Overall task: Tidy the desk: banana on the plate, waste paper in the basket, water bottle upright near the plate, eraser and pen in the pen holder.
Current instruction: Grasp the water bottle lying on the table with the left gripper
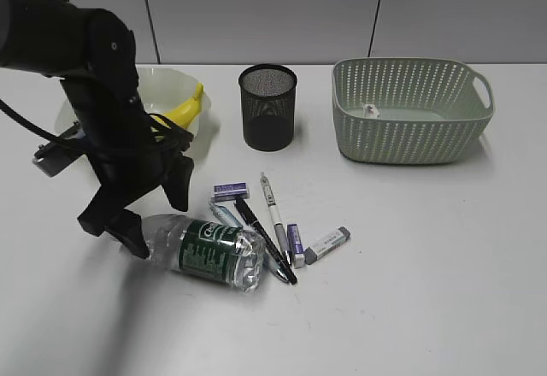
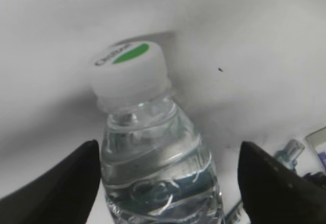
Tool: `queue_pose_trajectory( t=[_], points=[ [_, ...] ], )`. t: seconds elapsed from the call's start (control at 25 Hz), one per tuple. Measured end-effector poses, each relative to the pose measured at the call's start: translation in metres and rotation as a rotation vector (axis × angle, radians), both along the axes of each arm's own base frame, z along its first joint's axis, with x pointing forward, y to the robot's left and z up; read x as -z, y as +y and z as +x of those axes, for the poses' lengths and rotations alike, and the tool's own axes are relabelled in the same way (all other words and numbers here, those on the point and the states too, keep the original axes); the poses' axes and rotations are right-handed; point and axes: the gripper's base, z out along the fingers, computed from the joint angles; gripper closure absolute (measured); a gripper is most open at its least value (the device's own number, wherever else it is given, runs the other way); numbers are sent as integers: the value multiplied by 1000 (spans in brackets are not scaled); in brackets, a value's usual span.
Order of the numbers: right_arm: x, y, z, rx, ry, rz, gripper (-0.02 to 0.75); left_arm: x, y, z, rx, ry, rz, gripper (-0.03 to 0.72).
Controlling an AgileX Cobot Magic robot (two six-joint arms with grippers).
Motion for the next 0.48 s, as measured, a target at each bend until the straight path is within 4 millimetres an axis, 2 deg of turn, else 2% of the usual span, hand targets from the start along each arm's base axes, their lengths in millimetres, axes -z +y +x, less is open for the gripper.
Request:
queue_pose_trajectory(
  t=[0.16, 0.48],
  points=[
    [0, 0, 0, 0, 0, 0, 210, 7, -1, 2, -2, 4, 4, 90],
    [0, 0, 0, 0, 0, 0, 210, 13, -1, 3, -3, 1, 8, 192]
  ],
)
